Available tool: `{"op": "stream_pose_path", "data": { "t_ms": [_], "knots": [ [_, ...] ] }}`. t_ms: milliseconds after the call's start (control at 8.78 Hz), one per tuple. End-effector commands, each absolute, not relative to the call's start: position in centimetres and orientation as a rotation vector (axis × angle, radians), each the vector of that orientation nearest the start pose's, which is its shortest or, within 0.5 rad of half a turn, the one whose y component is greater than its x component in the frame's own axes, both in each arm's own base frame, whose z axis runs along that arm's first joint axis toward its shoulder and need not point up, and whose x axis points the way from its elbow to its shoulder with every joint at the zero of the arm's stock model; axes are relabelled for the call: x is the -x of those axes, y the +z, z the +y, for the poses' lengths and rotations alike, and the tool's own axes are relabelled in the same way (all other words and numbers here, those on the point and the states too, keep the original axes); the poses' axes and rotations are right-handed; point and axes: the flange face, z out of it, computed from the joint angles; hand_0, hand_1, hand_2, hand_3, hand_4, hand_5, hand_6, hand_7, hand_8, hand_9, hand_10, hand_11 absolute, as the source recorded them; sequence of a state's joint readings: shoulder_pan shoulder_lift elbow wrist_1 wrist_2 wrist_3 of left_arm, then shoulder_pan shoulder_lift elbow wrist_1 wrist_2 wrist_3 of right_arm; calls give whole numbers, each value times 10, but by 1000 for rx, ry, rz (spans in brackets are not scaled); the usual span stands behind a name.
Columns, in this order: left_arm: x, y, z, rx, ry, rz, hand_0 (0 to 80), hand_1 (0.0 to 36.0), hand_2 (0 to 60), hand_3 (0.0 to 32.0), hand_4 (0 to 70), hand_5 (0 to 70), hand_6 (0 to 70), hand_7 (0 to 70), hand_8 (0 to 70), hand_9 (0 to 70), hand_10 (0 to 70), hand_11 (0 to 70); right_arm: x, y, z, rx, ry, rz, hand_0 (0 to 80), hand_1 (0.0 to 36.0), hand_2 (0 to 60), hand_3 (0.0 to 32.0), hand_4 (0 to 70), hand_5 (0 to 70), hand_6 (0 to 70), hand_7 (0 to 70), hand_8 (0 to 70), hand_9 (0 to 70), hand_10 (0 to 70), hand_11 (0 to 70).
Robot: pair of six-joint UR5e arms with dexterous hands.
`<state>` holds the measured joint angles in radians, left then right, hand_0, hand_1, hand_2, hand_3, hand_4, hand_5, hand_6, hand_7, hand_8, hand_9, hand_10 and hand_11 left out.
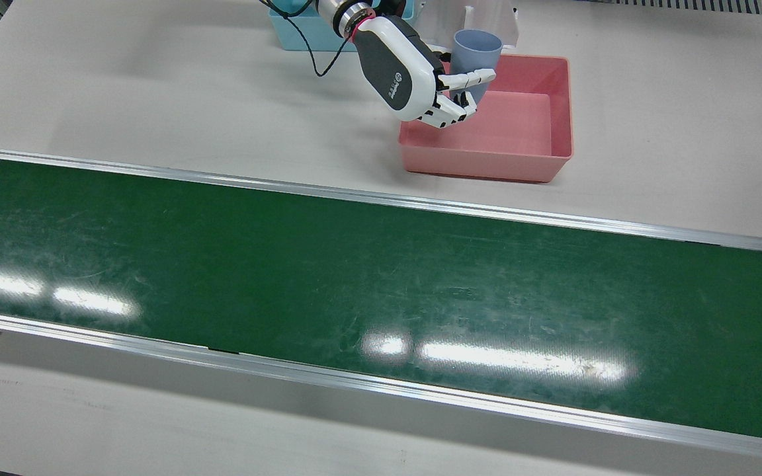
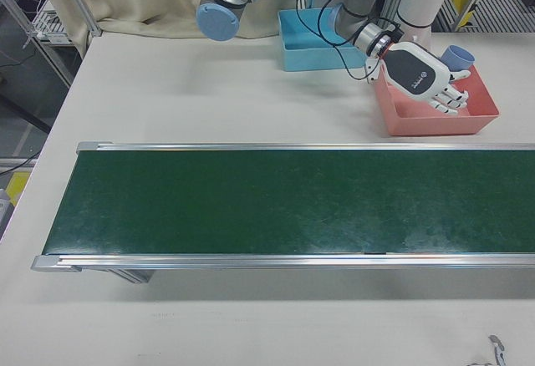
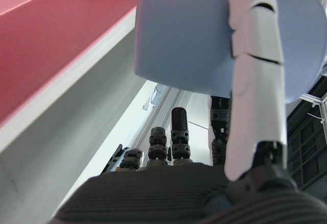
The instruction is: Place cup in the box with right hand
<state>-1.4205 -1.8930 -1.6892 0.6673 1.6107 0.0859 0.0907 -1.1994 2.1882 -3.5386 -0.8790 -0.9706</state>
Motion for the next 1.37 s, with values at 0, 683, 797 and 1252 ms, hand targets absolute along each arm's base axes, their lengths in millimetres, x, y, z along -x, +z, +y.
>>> {"op": "stream_pose_path", "data": {
  "t_ms": [0, 683, 797, 1252],
  "knots": [
    [43, 517, -577, 105, -2285, 1834, 0, 0, 0, 0, 0, 0, 0, 0, 0, 0, 0, 0, 465, 272, -249, 126, 1145, -2226, 505, 135, 19, 0, 431, 32, 68, 355, 84, 149, 19, 32],
    [43, 517, -577, 105, -2285, 1834, 0, 0, 0, 0, 0, 0, 0, 0, 0, 0, 0, 0, 405, 279, -294, 104, 1159, -2267, 764, 340, 325, 0, 700, 120, 199, 700, 265, 417, 145, 233],
    [43, 517, -577, 104, -2284, 1834, 0, 0, 0, 0, 0, 0, 0, 0, 0, 0, 0, 0, 375, 291, -317, 78, 1208, -2274, 800, 360, 600, 0, 700, 168, 239, 700, 308, 474, 215, 347],
    [43, 518, -577, 105, -2285, 1834, 0, 0, 0, 0, 0, 0, 0, 0, 0, 0, 0, 0, 242, 327, -420, 18, 1446, -2354, 800, 360, 413, 0, 700, 155, 275, 700, 373, 571, 364, 534]
  ]
}}
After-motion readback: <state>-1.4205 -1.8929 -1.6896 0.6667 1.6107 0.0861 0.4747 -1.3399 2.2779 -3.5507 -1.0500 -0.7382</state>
